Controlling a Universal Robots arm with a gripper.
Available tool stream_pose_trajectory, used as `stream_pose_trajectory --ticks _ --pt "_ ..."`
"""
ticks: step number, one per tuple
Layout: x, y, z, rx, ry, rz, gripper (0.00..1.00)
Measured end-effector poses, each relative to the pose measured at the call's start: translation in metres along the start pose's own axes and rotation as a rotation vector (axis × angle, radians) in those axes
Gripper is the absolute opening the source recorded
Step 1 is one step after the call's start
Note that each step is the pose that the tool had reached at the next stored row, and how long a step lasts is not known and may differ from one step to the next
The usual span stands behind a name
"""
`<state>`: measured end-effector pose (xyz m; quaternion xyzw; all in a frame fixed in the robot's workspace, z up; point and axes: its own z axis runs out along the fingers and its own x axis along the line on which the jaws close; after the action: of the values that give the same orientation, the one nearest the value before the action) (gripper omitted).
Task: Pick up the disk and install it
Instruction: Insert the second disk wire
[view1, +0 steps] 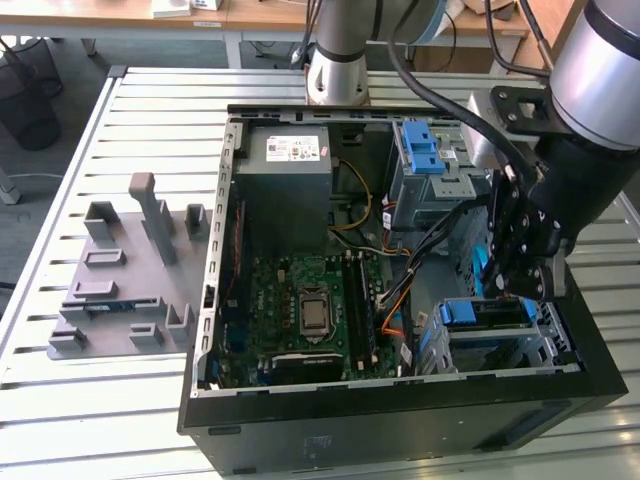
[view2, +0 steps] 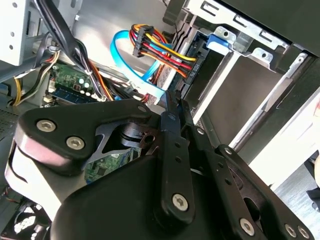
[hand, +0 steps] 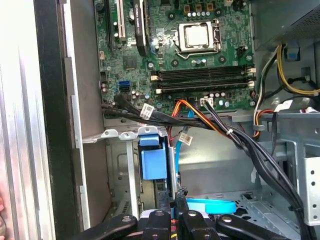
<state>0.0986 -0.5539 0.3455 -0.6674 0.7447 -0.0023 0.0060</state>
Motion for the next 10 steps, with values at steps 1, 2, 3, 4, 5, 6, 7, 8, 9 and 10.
stream_pose_trajectory --ticks 1,2,3,4,5,6,7,8,9,10 --pt "0.0008 -0.0001 0.0007 0.0000 0.0000 0.000 0.16" --pt "0.0010 -0.0001 0.0011 0.0000 -0.0001 0.000 0.16" --pt "0.0013 -0.0001 0.0014 0.0000 -0.0001 0.000 0.16" --pt "0.0020 -0.0004 0.0017 0.0000 0.0002 0.000 0.16" --pt "0.0032 -0.0009 0.0024 0.0000 0.0000 0.000 0.16" --pt "0.0039 -0.0014 0.0032 0.0000 0.0001 0.000 0.16" --pt "0.0042 -0.0020 0.0039 0.0000 0.0000 0.000 0.16" --pt "0.0043 -0.0028 0.0046 0.0000 0.0000 0.000 0.16" --pt "0.0042 -0.0037 0.0051 -0.0001 0.0000 0.000 0.16" --pt "0.0042 -0.0044 0.0055 -0.0003 0.0000 0.000 0.16"
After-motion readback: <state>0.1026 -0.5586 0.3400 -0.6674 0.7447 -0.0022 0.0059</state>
